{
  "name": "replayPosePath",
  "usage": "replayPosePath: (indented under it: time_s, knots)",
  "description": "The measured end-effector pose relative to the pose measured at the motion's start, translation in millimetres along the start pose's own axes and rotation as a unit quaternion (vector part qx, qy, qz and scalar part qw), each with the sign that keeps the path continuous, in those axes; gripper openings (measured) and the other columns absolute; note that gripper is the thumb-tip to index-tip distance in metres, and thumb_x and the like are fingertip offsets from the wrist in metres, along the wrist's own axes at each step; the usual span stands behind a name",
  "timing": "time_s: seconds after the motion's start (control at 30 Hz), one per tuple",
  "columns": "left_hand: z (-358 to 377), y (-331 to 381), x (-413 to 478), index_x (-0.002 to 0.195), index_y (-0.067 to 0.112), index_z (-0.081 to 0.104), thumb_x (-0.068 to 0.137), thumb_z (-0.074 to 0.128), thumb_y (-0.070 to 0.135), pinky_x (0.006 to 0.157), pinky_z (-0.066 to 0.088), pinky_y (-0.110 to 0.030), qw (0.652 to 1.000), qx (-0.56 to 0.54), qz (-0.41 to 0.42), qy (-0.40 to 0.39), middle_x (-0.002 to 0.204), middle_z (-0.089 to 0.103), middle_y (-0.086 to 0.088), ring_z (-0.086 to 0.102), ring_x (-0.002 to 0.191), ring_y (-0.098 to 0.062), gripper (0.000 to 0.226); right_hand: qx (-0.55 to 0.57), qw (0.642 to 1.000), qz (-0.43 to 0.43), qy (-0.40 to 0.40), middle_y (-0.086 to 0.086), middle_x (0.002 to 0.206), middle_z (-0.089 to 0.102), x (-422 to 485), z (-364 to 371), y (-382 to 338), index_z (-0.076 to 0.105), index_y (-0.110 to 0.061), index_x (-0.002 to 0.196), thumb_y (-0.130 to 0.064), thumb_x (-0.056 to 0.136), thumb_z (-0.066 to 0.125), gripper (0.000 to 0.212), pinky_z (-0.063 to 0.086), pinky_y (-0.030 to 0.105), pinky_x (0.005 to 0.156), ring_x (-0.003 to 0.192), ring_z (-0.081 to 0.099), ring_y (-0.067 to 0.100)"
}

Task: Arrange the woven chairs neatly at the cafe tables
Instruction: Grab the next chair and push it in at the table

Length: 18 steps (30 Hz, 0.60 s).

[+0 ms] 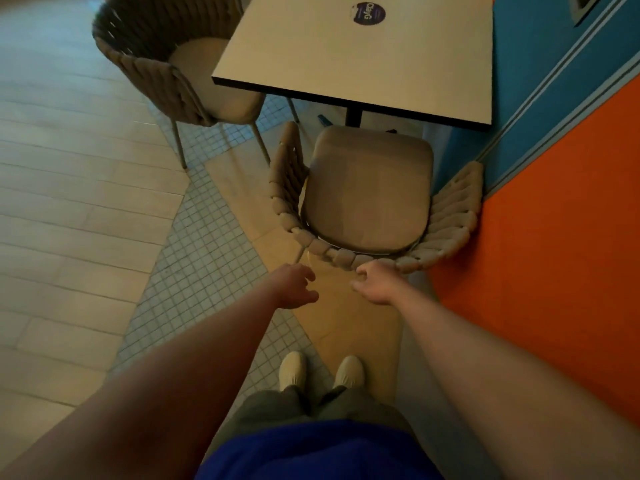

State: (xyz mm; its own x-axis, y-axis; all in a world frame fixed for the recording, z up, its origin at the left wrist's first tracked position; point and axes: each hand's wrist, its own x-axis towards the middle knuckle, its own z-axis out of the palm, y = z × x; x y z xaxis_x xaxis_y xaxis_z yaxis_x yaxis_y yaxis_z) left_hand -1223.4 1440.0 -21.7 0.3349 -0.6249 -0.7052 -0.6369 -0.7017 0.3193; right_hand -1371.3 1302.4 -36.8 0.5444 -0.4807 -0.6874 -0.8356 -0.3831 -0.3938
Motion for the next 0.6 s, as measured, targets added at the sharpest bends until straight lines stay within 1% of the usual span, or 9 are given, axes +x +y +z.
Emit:
replayPosePath:
  time_s: [0.1, 0.23, 0.37, 0.5, 0.57, 0.6]
  knots:
    - [-9.5, -19.7, -13.9, 0.142, 0.021, 0.055, 0.092, 0.067, 0.038, 0.109, 0.047, -0.040, 1.000, -0.020, 0.003, -0.004, 0.135, 0.063, -0.003, 0.056, 0.126, -0.021, 0.055, -0.016, 1.000, -0.012, -0.016, 0.015, 0.147, 0.048, -0.8, 2.9, -22.1, 0.050, -0.011, 0.143, -0.038, 0.096, 0.059, 0.055, 0.044, 0.036, 0.105, 0.130, 0.050, 0.030]
    - [-27.5, -60.1, -22.0, 0.142, 0.022, 0.055, 0.092, 0.068, 0.040, 0.109, 0.046, -0.040, 0.999, -0.037, -0.005, 0.001, 0.135, 0.063, -0.002, 0.057, 0.125, -0.020, 0.054, -0.034, 0.997, -0.041, -0.049, 0.010, 0.146, 0.052, 4.4, 8.0, -64.7, 0.049, -0.014, 0.145, -0.040, 0.096, 0.059, 0.056, 0.040, 0.032, 0.104, 0.132, 0.050, 0.026]
    - [-55.9, -113.4, -19.4, 0.142, 0.022, 0.055, 0.091, 0.069, 0.039, 0.109, 0.047, -0.038, 0.998, -0.069, -0.010, 0.008, 0.137, 0.062, 0.000, 0.059, 0.124, -0.019, 0.055, -0.028, 0.997, -0.037, -0.058, 0.010, 0.147, 0.052, 26.5, 19.6, -116.4, 0.048, -0.015, 0.145, -0.044, 0.093, 0.063, 0.062, 0.040, 0.033, 0.106, 0.132, 0.051, 0.025]
    - [-89.0, -186.5, -10.6, 0.142, 0.020, 0.055, 0.092, 0.069, 0.039, 0.108, 0.047, -0.037, 0.998, -0.069, -0.011, -0.006, 0.137, 0.063, -0.002, 0.060, 0.123, -0.019, 0.055, -0.037, 0.997, -0.031, -0.060, 0.007, 0.144, 0.055, 51.0, 36.0, -185.2, 0.051, -0.013, 0.142, -0.043, 0.094, 0.062, 0.058, 0.037, 0.025, 0.098, 0.132, 0.050, 0.024]
    - [-109.5, -222.5, -4.1, 0.142, 0.019, 0.055, 0.093, 0.069, 0.039, 0.109, 0.047, -0.037, 0.998, -0.058, -0.010, -0.009, 0.137, 0.062, -0.002, 0.060, 0.124, -0.020, 0.055, -0.035, 0.998, -0.027, -0.043, 0.009, 0.142, 0.057, 66.6, 45.2, -219.0, 0.052, -0.014, 0.142, -0.043, 0.094, 0.062, 0.057, 0.040, 0.028, 0.103, 0.129, 0.052, 0.025]
    - [-121.5, -240.4, -1.7, 0.142, 0.019, 0.055, 0.093, 0.069, 0.039, 0.109, 0.047, -0.039, 0.998, -0.057, -0.011, -0.008, 0.137, 0.062, -0.003, 0.060, 0.124, -0.020, 0.055, -0.025, 0.999, -0.022, -0.039, 0.010, 0.139, 0.059, 76.8, 50.9, -235.5, 0.052, -0.014, 0.143, -0.042, 0.093, 0.062, 0.058, 0.044, 0.031, 0.104, 0.124, 0.056, 0.026]
